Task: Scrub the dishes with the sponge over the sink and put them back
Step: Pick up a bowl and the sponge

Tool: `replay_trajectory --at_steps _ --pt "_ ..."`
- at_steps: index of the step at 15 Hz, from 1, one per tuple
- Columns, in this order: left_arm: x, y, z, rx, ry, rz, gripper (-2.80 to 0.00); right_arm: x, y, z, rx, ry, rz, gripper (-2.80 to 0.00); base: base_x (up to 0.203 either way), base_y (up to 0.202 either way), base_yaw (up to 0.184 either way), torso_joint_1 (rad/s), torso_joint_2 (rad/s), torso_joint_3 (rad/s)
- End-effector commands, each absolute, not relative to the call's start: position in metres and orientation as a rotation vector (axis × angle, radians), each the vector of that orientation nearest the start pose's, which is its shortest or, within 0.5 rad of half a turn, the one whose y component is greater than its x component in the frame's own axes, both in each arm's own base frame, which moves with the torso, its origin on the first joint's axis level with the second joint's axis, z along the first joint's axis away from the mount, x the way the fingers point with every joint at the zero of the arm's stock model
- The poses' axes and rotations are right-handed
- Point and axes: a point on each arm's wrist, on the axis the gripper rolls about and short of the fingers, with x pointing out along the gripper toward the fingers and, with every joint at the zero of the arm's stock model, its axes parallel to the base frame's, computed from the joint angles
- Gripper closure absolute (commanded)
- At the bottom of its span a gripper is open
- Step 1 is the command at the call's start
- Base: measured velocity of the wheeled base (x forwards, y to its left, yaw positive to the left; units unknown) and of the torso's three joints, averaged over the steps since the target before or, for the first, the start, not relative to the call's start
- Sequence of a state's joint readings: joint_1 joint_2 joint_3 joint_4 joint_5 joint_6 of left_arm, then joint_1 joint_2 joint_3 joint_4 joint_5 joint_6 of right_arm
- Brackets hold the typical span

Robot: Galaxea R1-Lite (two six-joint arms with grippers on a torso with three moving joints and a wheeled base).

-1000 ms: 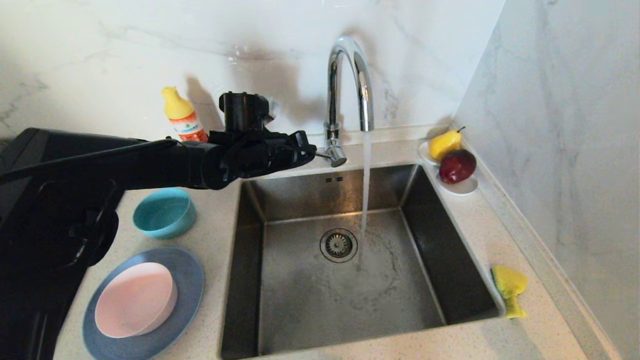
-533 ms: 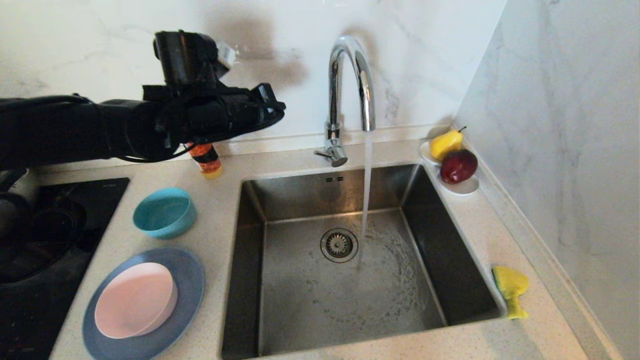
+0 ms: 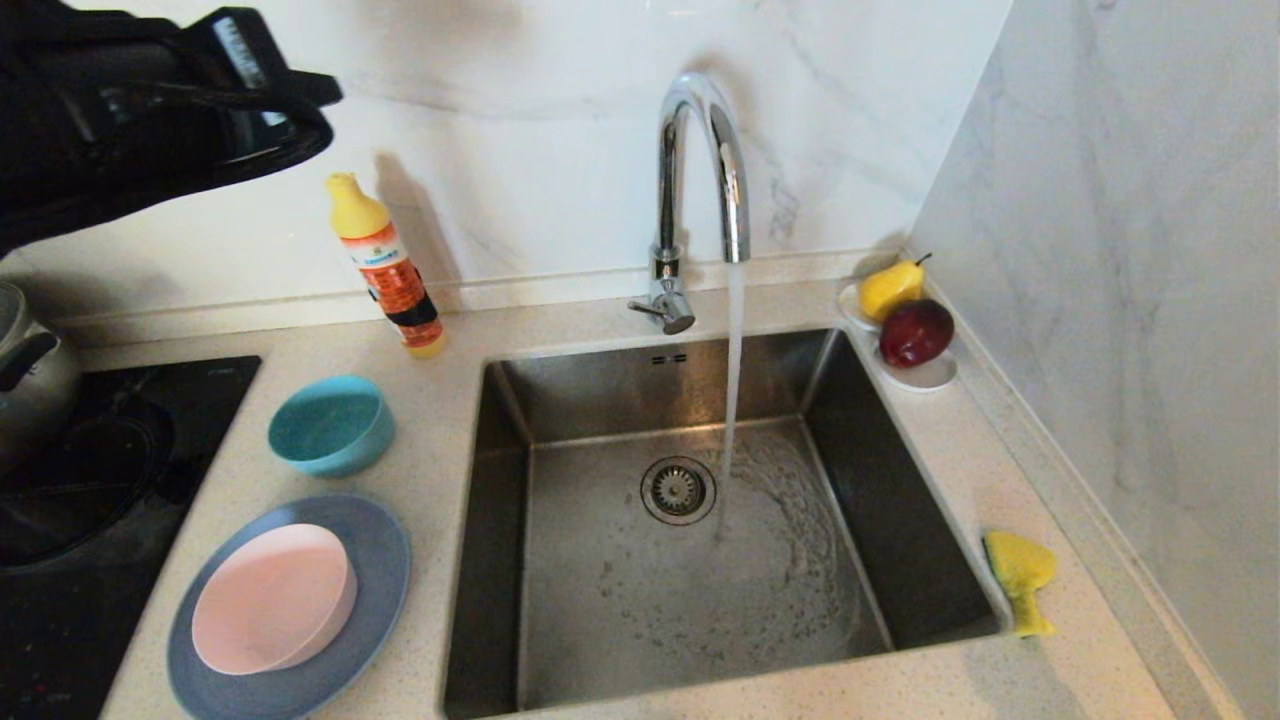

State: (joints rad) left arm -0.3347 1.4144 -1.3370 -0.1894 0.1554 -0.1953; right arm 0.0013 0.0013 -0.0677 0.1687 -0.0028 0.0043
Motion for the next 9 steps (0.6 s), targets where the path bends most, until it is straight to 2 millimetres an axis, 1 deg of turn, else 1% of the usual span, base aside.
replay_trajectory --at_steps 1,5,6,9 --pt "0.159 -0.048 0.363 -0.213 -0.147 -0.024 0.00 -0.029 0.000 0.077 0.004 0.104 -0.002 0.00 0.000 0.000 0.000 0.000 0.00 0.000" --pt "0.084 -0.017 0.326 -0.182 -0.179 0.170 0.00 -0.029 0.000 0.077 0.004 0.104 -0.002 0.00 0.000 0.000 0.000 0.000 0.00 0.000" --pt "0.069 -0.011 0.316 -0.179 -0.189 0.225 0.00 -0.029 0.000 0.077 0.004 0.104 -0.002 0.00 0.000 0.000 0.000 0.000 0.00 0.000" --pt "0.035 0.007 0.267 -0.137 -0.168 0.452 0.00 -0.029 0.000 0.077 0.004 0.103 -0.002 0.00 0.000 0.000 0.000 0.000 0.00 0.000"
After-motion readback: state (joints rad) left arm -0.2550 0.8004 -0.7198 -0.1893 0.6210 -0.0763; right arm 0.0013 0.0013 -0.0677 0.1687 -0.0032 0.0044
